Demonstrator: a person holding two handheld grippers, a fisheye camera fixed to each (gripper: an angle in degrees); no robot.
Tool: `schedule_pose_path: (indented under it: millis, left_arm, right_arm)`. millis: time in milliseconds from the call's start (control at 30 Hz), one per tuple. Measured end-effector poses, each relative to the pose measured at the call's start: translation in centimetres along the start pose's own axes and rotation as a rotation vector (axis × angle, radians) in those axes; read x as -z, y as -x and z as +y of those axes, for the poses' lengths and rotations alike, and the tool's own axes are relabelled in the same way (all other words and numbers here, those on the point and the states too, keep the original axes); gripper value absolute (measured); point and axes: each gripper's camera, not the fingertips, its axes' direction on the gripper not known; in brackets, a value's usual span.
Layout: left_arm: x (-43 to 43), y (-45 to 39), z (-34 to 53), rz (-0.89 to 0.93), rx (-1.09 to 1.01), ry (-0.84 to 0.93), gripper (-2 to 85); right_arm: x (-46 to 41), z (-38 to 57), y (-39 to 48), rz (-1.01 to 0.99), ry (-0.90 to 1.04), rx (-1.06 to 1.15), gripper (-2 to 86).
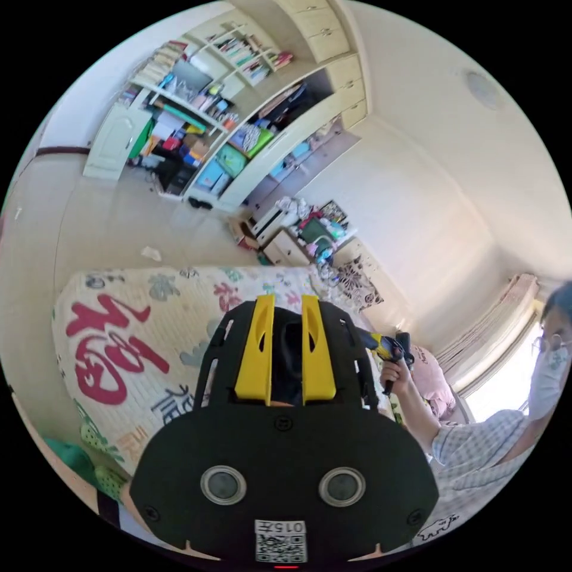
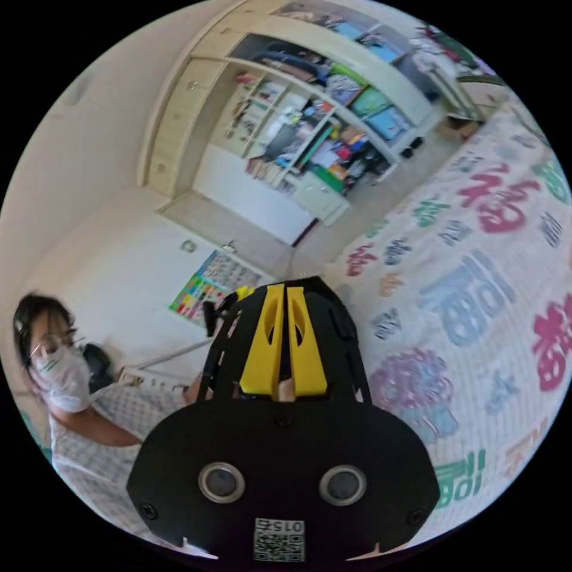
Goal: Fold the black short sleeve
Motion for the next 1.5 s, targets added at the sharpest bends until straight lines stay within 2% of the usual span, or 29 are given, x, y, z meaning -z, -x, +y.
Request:
schedule_pose_path:
  millis: [67, 133, 233, 333, 400, 467, 533, 733, 900, 933, 967, 1033, 1100, 1167, 1233, 1300, 1333, 1433, 1500]
  left_arm:
    - [-3.2, 0.2, 2.8, -0.049, 0.038, 0.097, 9.2]
    - [-5.4, 0.6, 5.3, -0.105, 0.060, 0.187, 9.9]
    - [-8.6, 1.5, 8.8, -0.199, 0.128, 0.315, 11.0]
    - [-10.9, 1.9, 10.0, -0.169, 0.195, 0.297, 11.3]
    - [-13.1, 1.9, 9.6, -0.159, 0.199, 0.283, 11.3]
    - [-17.3, 2.5, 8.5, -0.166, 0.231, 0.337, 10.7]
    - [-19.7, 2.5, 7.2, -0.214, 0.259, 0.367, 8.4]
    - [-24.7, -5.5, 1.2, -0.115, 0.033, 0.245, 5.8]
    - [-31.6, -10.4, -2.7, 0.068, -0.061, 0.289, 7.4]
    - [-33.0, -10.9, -3.0, 0.157, -0.057, 0.287, 7.9]
    - [-34.0, -11.0, -3.0, 0.229, -0.035, 0.282, 8.2]
    - [-35.0, -10.5, -2.4, 0.256, -0.013, 0.281, 8.2]
    - [-35.3, -9.4, -1.4, 0.161, 0.005, 0.293, 8.0]
    - [-34.6, -7.1, 0.3, 0.037, 0.042, 0.276, 8.2]
    - [-33.7, -4.9, 1.6, -0.032, 0.115, 0.248, 8.4]
    - [-33.6, -3.1, 3.3, -0.088, 0.186, 0.245, 8.9]
    - [-34.6, -2.5, 4.3, -0.111, 0.207, 0.307, 9.2]
    - [-38.1, -2.8, 6.3, -0.072, 0.199, 0.428, 8.3]
    - [-39.5, -3.6, 6.6, -0.030, 0.208, 0.406, 4.1]
  right_arm:
    - [1.7, 1.7, -4.2, 0.233, 0.074, -0.064, -0.5]
    - [2.9, 2.9, -6.6, 0.259, 0.073, -0.107, -0.4]
    - [6.4, 2.1, -8.3, 0.099, -0.023, -0.126, -0.4]
    - [8.6, 0.9, -9.1, 0.137, -0.024, -0.076, -0.4]
    - [9.7, 0.9, -10.4, 0.087, -0.032, -0.109, -0.4]
    - [11.9, 1.1, -12.2, -0.057, -0.070, -0.174, -0.4]
    - [13.6, 1.2, -13.2, -0.091, -0.085, -0.211, -0.4]
    - [20.0, 2.3, -14.9, -0.032, -0.171, -0.326, -0.3]
    - [26.5, 5.4, -16.7, 0.020, -0.428, -0.520, 0.6]
    - [27.8, 5.8, -16.9, -0.013, -0.451, -0.523, 1.0]
    - [28.5, 5.6, -16.7, -0.057, -0.421, -0.483, 1.8]
    - [28.8, 4.8, -15.5, -0.094, -0.355, -0.369, 3.4]
    - [28.4, 3.8, -13.3, -0.048, -0.272, -0.239, 5.1]
    - [27.1, 2.8, -10.1, 0.091, -0.142, -0.088, 7.5]
    - [26.1, 2.6, -7.9, 0.239, -0.093, -0.010, 8.7]
    - [25.7, 2.7, -6.5, 0.373, -0.092, 0.027, 8.5]
    - [25.8, 2.7, -6.3, 0.406, -0.103, 0.020, 8.2]
    - [27.1, 2.8, -6.1, 0.385, -0.139, 0.032, 8.6]
    - [28.1, 3.1, -6.0, 0.390, -0.150, 0.026, 9.7]
